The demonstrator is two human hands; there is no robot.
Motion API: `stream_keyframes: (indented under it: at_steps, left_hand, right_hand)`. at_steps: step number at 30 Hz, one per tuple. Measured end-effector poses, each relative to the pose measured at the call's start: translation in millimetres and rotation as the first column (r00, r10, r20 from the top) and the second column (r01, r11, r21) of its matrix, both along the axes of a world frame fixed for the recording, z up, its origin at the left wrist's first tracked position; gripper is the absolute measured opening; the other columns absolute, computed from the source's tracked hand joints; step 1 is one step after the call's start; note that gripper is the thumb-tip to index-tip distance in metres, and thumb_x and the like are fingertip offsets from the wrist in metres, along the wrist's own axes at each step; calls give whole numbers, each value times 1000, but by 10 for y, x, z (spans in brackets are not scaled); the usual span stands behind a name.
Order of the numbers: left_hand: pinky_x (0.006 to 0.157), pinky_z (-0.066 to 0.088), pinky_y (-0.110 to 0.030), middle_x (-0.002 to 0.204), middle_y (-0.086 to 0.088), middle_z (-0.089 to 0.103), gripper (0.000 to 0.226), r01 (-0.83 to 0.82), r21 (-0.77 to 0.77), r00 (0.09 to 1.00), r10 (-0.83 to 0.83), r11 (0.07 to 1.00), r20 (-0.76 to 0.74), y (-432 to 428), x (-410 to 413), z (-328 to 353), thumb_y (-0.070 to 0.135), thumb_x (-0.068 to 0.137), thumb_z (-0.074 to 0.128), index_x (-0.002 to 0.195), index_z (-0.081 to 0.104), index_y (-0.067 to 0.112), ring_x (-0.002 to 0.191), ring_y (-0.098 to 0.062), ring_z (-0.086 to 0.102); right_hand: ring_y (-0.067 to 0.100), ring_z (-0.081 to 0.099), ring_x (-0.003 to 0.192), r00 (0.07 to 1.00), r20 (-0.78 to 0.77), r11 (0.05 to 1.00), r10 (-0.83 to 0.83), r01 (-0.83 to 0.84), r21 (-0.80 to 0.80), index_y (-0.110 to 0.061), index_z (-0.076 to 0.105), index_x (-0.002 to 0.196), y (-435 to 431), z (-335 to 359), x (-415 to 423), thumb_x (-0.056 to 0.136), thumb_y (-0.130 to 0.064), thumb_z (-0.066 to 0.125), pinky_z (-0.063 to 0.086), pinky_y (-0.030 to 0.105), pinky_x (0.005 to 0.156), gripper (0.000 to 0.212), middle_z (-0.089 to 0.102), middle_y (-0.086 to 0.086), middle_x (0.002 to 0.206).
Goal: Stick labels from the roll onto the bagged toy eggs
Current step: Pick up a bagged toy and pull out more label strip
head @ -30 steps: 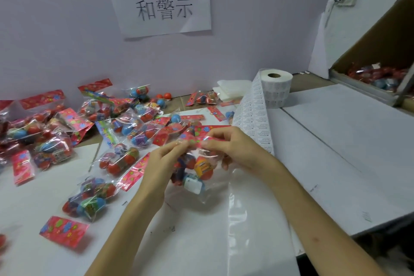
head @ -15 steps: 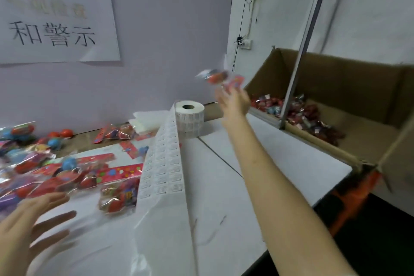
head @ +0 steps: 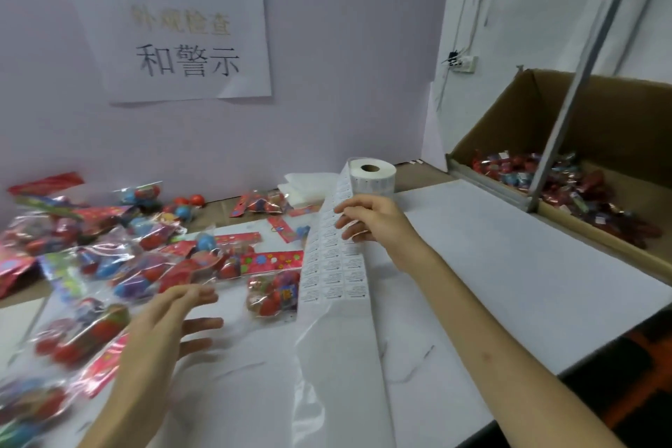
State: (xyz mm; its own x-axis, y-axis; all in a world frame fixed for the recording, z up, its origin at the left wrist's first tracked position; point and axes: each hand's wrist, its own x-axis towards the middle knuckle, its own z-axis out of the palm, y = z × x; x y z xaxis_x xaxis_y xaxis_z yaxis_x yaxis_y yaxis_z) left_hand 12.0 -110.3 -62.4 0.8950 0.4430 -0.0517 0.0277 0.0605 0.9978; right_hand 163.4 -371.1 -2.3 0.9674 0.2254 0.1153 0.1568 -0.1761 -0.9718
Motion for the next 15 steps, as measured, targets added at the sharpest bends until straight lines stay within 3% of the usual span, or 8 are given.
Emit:
stream_keyframes:
  at_steps: [2, 7, 9, 12, 13, 15]
  left_hand:
    - [51, 60, -29, 96, -2, 78, 20, -20, 21, 999, 19, 1000, 42, 11, 32, 44, 17, 105, 54, 99, 73, 14, 73, -25, 76]
    - [62, 60, -34, 108, -9, 74, 17, -4, -13, 1000, 4, 1000, 4, 27, -3, 74, 16, 105, 54, 104, 71, 13, 85, -31, 75]
    - [65, 61, -34, 110, -10, 73, 15, 4, -22, 1000, -4, 1000, -17, 27, -13, 94, 15, 105, 55, 105, 70, 13, 85, -31, 76]
    - [68, 64, -34, 111, -11, 72, 14, 9, -49, 999, -11, 999, -44, 27, -31, 96, 12, 105, 55, 106, 69, 12, 84, -29, 78]
    - [69, 64, -35, 111, -12, 72, 13, 14, -59, 999, -17, 998, -49, 32, -26, 88, 11, 105, 56, 106, 69, 11, 84, -30, 77]
    - [69, 65, -35, 111, -12, 72, 12, 21, -83, 999, -25, 996, -45, 47, -28, 79, 10, 104, 57, 108, 68, 11, 86, -30, 78]
  right_hand:
    - [14, 71, 70, 990, 82, 992, 118, -113, -63, -15, 74, 97, 258, 50, -75, 100, -6, 57, 53, 20, 64, 19, 76, 6, 87]
    - [13, 70, 94, 943, 196, 914, 271, -187, -361, -20, 72, 112, 909, 37, -42, 94, -19, 70, 59, 29, 83, 18, 74, -2, 106]
    - [15, 65, 108, 933, 117, 803, 340, -223, -554, -19, 65, 128, 1085, -8, 58, 93, -27, 72, 55, 30, 89, 36, 68, 1, 122]
    - [22, 60, 119, 917, -78, 485, 392, -278, -829, -13, 54, 142, 1195, -64, 209, 95, -31, 69, 50, 32, 95, 53, 58, 7, 140]
    - [22, 62, 115, 914, -103, 421, 392, -278, -864, -11, 60, 137, 1205, -70, 236, 95, -29, 69, 51, 32, 91, 47, 62, 7, 136]
    - [16, 64, 94, 916, -83, 423, 393, -261, -868, -12, 72, 114, 1220, -70, 253, 93, -24, 71, 50, 26, 75, 24, 70, 2, 111]
